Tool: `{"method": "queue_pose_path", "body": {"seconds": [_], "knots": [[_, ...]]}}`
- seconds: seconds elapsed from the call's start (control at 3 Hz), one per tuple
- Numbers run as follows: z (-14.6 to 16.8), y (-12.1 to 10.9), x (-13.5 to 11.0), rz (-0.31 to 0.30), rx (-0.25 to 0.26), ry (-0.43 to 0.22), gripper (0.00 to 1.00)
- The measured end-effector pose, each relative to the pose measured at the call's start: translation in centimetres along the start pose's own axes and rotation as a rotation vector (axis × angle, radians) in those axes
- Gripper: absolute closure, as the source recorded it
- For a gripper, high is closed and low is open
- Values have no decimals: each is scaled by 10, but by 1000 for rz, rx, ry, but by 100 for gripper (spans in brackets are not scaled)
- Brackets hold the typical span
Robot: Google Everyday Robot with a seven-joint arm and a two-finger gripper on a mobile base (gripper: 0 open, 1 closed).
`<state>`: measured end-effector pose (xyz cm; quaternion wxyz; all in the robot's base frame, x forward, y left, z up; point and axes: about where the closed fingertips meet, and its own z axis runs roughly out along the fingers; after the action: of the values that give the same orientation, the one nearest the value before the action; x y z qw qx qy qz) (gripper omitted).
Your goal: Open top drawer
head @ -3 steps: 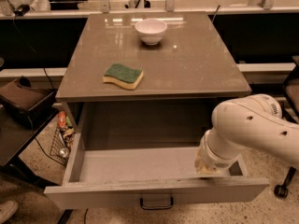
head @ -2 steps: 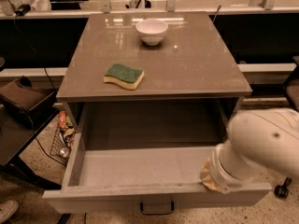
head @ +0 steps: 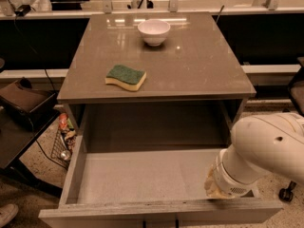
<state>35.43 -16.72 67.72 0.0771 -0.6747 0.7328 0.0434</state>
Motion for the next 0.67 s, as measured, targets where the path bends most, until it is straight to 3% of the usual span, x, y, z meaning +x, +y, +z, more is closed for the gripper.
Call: {"method": "queue_pose_path", "body": {"seconds": [0.67], "knots": [[-2,1,0,0,6,3,36]]}}
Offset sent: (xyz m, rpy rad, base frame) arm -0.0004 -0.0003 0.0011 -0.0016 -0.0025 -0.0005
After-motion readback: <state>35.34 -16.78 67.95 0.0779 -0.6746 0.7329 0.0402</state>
